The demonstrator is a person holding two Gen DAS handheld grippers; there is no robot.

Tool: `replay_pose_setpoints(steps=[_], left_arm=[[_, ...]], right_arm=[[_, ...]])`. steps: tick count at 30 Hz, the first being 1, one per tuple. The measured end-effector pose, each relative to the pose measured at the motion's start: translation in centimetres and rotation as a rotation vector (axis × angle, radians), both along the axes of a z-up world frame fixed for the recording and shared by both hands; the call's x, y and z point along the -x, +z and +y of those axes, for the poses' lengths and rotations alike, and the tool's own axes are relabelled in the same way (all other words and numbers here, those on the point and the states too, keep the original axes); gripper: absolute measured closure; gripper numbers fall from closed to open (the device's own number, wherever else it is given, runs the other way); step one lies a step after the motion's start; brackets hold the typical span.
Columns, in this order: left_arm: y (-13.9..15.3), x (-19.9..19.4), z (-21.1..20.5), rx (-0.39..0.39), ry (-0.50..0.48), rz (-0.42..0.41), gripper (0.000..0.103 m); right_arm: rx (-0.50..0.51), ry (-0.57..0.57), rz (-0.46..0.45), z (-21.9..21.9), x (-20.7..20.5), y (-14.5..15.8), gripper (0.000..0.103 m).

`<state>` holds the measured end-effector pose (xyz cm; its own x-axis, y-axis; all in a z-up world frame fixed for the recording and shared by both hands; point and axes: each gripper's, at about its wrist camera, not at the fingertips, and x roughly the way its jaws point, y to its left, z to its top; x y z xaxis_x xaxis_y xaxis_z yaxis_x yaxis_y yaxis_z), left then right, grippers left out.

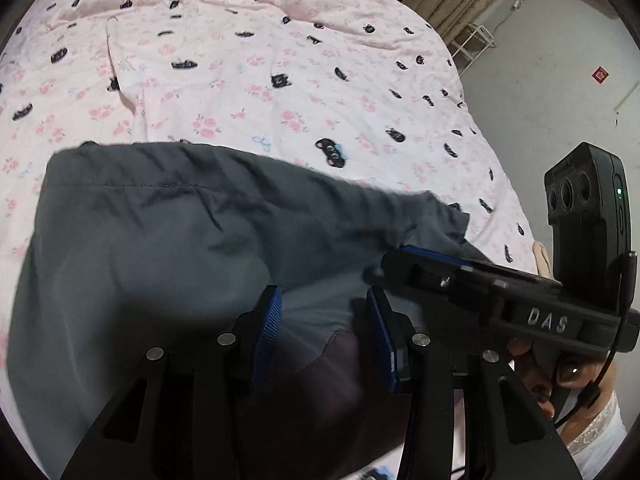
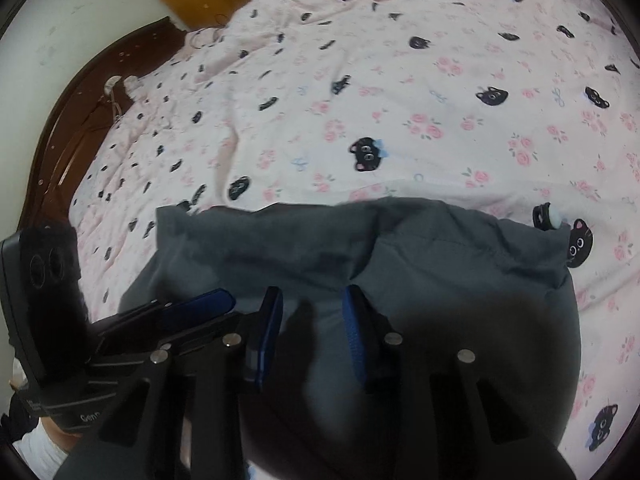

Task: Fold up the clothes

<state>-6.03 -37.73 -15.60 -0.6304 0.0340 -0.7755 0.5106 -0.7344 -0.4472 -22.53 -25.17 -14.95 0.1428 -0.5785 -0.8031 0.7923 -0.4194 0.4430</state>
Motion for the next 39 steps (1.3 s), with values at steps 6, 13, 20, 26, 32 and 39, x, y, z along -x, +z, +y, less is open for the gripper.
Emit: replay_pose_setpoints(steps=[6,13,20,26,32,39], left_arm=[[1.0,-1.6,-2.9,-0.019,0.082,0.044,0.071],[-0.6,-2.4,-5.3,-0.007,0.162,0.054,0.074],[2.3,-3.3,-3.1,0.096,0.125,0.136,0.073],[6.0,-6.2,2.4,0.331,0.057,0.188,0.072],[2.8,-5.2,5.3,0.37,-0.003,0.089,0.069],[2.0,-4.8,5.5,0.446,0.011,0.104,0.068]], right_arm=[[0.013,-0.128,-0.014,1.2,3.9,0.3,0.072],[-0.081,-0.183,0.028,2.7,6.8,-2.2,0.066],[-0.06,-0.13,0.241,3.0,4.4,0.8,0.065],[0.062,-0.006,0.455,5.8,-2.5,5.5,0.055],[0.017,0.088,0.561,4.7,-8.3,3.7,0.05],[-0.016,0.04,0.468,4.0,-7.2,1.2,0.048]])
